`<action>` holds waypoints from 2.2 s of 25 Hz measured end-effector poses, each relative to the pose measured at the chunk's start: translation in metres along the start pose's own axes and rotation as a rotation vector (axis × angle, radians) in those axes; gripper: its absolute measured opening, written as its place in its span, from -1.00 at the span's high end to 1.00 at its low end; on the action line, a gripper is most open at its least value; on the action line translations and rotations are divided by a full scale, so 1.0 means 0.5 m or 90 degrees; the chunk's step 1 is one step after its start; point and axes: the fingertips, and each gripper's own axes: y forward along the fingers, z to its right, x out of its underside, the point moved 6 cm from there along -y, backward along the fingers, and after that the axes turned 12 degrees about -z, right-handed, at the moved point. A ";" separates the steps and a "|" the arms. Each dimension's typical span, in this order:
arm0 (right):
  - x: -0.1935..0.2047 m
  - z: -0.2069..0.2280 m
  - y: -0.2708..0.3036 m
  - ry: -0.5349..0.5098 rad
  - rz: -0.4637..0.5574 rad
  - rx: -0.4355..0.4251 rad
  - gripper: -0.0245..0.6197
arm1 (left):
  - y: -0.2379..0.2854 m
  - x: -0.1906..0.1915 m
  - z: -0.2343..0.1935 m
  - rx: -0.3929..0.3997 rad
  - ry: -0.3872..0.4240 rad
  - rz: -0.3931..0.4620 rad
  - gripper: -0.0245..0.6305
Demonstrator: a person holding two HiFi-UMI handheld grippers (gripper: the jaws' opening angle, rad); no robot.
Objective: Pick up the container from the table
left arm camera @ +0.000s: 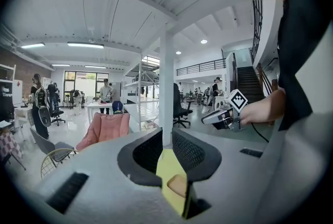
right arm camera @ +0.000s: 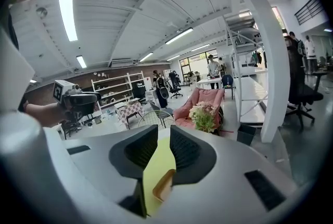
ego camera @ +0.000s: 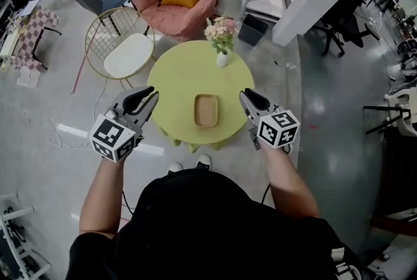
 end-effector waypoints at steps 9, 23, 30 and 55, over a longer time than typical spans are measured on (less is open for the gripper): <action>0.037 0.000 0.067 -0.010 -0.044 -0.018 0.69 | 0.005 0.031 0.013 0.009 0.003 -0.020 0.71; 0.129 0.029 0.163 -0.031 -0.125 -0.030 0.68 | 0.007 0.092 0.025 0.014 -0.027 -0.073 0.71; 0.177 0.032 0.211 -0.043 -0.155 -0.042 0.68 | -0.009 0.125 0.014 -0.004 -0.049 -0.088 0.71; 0.332 -0.003 0.353 -0.177 -0.320 -0.112 0.54 | -0.045 0.199 0.010 -0.035 -0.102 -0.129 0.71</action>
